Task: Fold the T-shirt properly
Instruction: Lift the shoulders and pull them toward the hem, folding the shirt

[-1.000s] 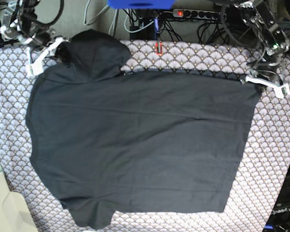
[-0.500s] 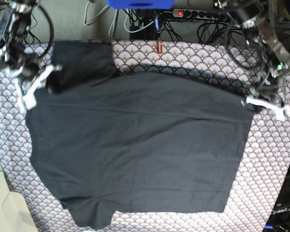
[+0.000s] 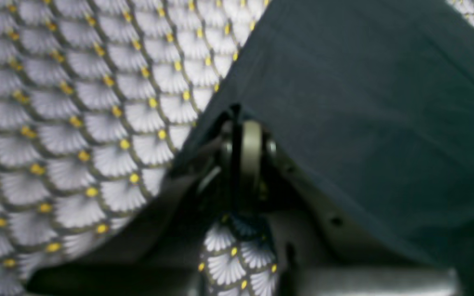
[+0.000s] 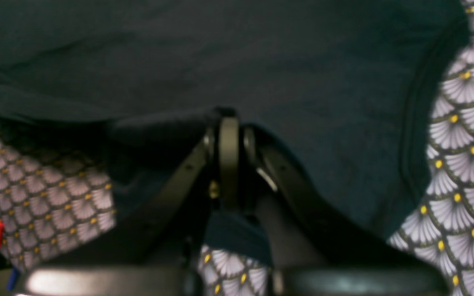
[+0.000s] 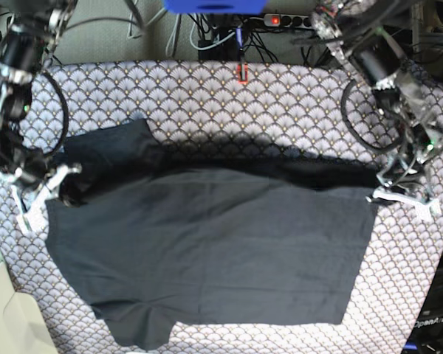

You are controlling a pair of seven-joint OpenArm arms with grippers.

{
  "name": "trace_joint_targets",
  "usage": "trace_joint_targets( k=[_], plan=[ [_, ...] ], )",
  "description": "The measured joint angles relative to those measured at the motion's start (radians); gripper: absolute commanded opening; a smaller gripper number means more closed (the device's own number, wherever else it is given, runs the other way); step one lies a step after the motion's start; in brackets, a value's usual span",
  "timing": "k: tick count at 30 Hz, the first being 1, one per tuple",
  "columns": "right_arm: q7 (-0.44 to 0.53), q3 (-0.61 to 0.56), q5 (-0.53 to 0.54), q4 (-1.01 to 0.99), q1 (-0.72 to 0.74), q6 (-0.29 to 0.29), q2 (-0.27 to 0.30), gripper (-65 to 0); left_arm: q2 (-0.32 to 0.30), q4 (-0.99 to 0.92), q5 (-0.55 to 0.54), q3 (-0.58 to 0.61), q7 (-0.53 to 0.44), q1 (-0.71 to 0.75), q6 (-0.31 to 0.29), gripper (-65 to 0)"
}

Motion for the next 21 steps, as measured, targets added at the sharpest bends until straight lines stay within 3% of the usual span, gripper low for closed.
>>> trace_joint_targets(
  k=[10,21],
  plan=[
    [0.206,-0.205,0.008,-0.352,0.177,0.0,0.082,-65.0,-0.047,-0.198,-0.002,-0.001,-0.055,-0.126,0.0,-65.0],
    [0.289,-0.318,-0.005,-0.551,0.336,-0.001,0.121,-65.0,-0.059,-0.219,-0.003,0.001,-0.054,-0.188,0.002,-65.0]
  ],
)
